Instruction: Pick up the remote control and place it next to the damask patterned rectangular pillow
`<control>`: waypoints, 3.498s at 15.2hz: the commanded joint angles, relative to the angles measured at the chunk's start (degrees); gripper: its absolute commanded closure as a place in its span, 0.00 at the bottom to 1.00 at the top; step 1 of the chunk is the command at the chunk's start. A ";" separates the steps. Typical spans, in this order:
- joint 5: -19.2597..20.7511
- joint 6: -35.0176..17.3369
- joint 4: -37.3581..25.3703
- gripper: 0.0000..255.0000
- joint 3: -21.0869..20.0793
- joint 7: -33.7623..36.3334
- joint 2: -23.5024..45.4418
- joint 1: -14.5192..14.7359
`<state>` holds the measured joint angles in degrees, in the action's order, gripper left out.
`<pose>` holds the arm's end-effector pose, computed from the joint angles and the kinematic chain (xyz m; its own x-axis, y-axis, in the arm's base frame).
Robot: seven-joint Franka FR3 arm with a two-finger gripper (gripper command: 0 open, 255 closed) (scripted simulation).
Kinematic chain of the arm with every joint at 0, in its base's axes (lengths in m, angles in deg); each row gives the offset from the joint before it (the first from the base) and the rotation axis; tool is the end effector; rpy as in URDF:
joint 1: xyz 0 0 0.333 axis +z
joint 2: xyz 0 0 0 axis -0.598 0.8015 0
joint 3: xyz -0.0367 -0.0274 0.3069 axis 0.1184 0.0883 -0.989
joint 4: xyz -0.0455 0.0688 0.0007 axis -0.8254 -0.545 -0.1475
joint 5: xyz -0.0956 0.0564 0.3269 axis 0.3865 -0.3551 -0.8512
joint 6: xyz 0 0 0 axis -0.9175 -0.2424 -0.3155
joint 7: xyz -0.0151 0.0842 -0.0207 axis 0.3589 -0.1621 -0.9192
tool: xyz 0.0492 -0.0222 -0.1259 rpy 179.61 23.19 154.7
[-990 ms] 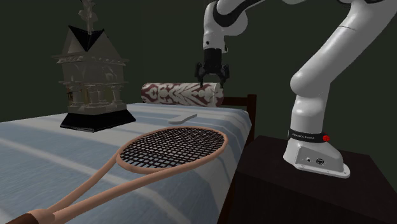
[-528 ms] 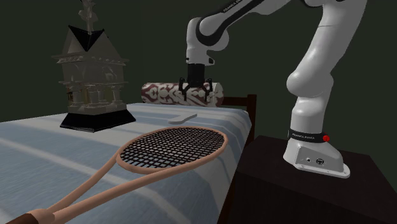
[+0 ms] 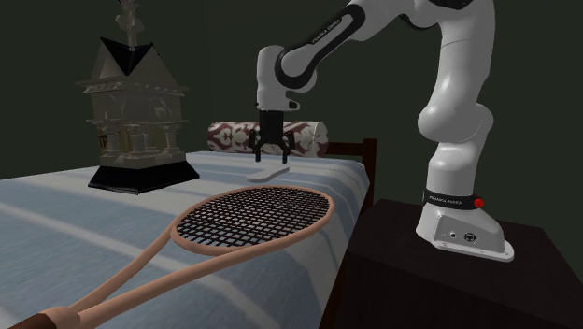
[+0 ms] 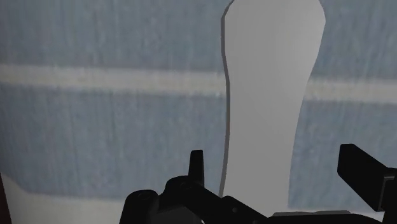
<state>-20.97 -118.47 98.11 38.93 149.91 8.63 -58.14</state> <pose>0.4344 0.2158 0.3593 0.3189 -0.9477 -0.0086 -0.9477 -0.3187 -0.0168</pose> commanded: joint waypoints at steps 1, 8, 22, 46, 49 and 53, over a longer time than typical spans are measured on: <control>1.52 -1.71 0.68 0.00 -0.05 1.28 1.49 0.07; 4.28 -4.33 1.59 0.00 0.19 3.26 4.11 0.41; 4.28 -4.33 1.59 1.00 0.19 3.26 4.11 0.41; -6.76 14.26 -8.19 1.00 1.81 -4.84 -8.50 -0.10; -7.23 16.61 -9.91 1.00 2.21 -5.21 -9.31 -0.10; -7.64 19.73 -12.37 1.00 2.69 -5.56 -10.15 -0.13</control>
<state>-28.40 -99.65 86.35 41.42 144.54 -1.15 -58.28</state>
